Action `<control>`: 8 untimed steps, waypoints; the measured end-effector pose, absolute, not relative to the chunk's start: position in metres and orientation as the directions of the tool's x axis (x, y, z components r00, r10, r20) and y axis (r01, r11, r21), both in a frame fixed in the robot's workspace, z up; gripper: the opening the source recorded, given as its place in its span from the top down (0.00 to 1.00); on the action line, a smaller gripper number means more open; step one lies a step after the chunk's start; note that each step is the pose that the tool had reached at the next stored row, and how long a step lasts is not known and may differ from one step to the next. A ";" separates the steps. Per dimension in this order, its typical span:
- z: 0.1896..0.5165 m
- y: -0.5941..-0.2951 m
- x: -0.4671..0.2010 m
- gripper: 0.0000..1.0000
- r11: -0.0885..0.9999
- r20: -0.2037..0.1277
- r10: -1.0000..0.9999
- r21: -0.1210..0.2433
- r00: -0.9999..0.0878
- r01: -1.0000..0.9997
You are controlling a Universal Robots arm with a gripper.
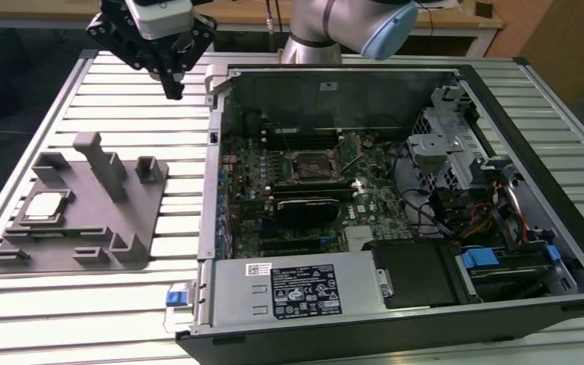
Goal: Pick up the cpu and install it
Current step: 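Reach for the cpu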
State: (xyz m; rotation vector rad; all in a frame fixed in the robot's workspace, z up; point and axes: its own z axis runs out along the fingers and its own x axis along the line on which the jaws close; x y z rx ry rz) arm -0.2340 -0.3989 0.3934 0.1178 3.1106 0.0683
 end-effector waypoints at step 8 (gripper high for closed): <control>0.393 -0.399 -0.253 0.89 0.996 -0.026 0.076 0.045 -0.997 0.075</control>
